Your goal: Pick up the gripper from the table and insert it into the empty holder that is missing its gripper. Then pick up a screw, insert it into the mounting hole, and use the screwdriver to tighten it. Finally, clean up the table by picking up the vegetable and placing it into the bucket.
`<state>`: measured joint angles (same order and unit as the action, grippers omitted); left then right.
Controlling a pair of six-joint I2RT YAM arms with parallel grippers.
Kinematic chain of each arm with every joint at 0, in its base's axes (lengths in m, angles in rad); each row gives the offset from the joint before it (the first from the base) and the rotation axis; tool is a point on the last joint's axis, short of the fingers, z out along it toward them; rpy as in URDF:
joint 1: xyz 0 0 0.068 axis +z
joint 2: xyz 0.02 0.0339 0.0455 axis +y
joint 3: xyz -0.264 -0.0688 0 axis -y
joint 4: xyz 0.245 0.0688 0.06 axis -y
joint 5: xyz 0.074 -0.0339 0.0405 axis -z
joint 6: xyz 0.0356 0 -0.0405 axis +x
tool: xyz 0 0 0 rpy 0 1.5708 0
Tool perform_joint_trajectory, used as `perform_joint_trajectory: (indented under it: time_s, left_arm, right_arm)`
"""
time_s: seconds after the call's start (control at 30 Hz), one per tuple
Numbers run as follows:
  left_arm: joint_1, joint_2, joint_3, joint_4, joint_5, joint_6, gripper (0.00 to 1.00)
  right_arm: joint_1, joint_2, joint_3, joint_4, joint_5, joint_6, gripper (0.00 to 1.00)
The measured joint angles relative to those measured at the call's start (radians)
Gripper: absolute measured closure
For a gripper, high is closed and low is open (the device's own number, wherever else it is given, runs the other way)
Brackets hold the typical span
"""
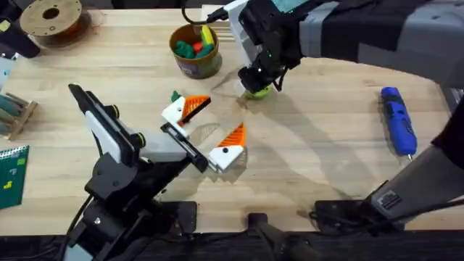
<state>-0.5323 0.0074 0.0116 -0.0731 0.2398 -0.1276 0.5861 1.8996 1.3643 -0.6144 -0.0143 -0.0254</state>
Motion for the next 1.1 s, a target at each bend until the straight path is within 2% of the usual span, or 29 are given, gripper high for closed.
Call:
perform_joint_trajectory:
  time_s: [0.07, 0.17, 0.33, 0.57, 0.7, 0.87, 1.1]
  left_arm:
    - [0.0, 0.0, 0.0, 0.0, 0.0, 0.0, 0.013]
    - [0.0, 0.0, 0.0, 0.0, 0.0, 0.0, 0.014]
    - [0.0, 0.0, 0.0, 0.0, 0.0, 0.0, 0.014]
    - [0.0, 0.0, 0.0, 0.0, 0.0, 0.0, 0.014]
    - [0.0, 0.0, 0.0, 0.0, 0.0, 0.0, 0.014]
    - [0.0, 0.0, 0.0, 0.0, 0.0, 0.0, 0.014]
    - [0.0, 0.0, 0.0, 0.0, 0.0, 0.0, 0.014]
  right_arm:
    - [0.0, 0.0, 0.0, 0.0, 0.004, 0.0, 0.733]
    - [-0.001, 0.0, 0.0, 0.0, 0.009, 0.0, 0.851]
    - [-0.001, 0.003, 0.0, 0.006, 0.014, 0.003, 0.986]
    - [-0.002, 0.003, 0.002, 0.001, 0.014, 0.003, 0.992]
    - [-0.005, 0.003, 0.033, -0.057, 0.014, 0.003, 0.993]
    - [-0.005, -0.004, 0.133, -0.187, 0.014, -0.005, 0.993]
    - [-0.004, -0.024, 0.34, -0.428, 0.012, -0.012, 0.994]
